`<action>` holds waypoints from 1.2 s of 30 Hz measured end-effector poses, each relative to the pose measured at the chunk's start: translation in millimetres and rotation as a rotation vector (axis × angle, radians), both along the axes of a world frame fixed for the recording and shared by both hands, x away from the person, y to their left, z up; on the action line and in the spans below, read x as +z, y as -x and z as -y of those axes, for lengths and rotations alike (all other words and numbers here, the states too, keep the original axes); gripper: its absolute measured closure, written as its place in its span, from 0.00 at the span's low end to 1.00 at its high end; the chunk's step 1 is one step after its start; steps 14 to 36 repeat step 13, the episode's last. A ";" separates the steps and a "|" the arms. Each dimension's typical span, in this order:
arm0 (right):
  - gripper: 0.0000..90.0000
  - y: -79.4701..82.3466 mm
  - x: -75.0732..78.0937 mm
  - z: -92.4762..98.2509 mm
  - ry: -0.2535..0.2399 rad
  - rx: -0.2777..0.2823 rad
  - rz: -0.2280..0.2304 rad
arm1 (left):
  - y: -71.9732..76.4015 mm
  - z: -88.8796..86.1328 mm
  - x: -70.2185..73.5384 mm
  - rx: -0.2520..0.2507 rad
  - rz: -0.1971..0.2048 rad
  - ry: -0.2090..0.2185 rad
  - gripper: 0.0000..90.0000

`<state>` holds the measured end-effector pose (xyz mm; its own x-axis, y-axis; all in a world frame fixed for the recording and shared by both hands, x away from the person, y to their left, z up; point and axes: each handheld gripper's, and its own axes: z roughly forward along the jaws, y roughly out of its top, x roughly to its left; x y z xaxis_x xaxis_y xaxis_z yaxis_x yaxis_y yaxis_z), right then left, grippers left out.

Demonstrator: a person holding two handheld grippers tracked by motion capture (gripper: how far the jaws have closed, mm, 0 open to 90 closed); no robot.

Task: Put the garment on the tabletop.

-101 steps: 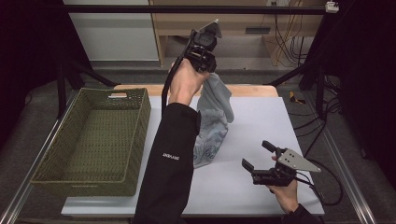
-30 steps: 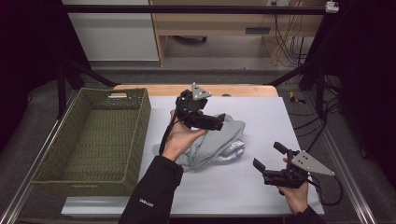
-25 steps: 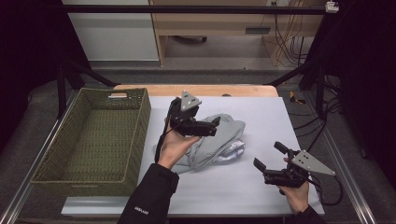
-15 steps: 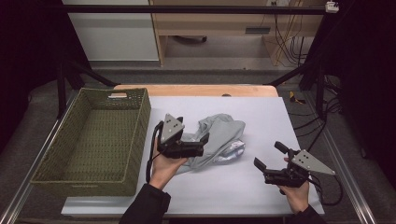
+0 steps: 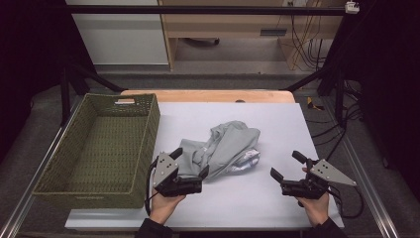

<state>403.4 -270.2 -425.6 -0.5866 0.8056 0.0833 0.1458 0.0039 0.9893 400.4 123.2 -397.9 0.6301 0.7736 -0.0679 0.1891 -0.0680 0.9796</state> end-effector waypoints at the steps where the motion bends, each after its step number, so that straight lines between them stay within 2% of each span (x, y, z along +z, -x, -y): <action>1: 0.01 0.0 0.0 0.0 0.000 0.000 0.000 | 1.2 -1.8 -4.1 0.004 -0.001 0.005 0.02; 3: 0.01 -0.1 -0.3 0.8 0.000 0.001 -0.007 | 2.4 -4.6 -11.4 0.007 -0.002 0.014 0.02; 9: 0.01 -0.4 -2.8 0.7 0.011 0.007 -0.013 | 3.9 -8.9 -21.8 0.032 -0.002 -0.006 0.02; 11: 0.01 0.2 -2.6 0.3 0.005 0.009 -0.020 | 3.9 -9.8 -22.1 0.029 -0.007 -0.005 0.02; 13: 0.01 -1.2 -3.7 1.2 0.015 0.005 -0.007 | 4.2 -10.5 -21.4 0.019 -0.007 0.004 0.02; 36: 0.01 -1.2 -3.7 1.2 0.015 0.005 -0.007 | 4.2 -10.5 -21.4 0.019 -0.007 0.004 0.02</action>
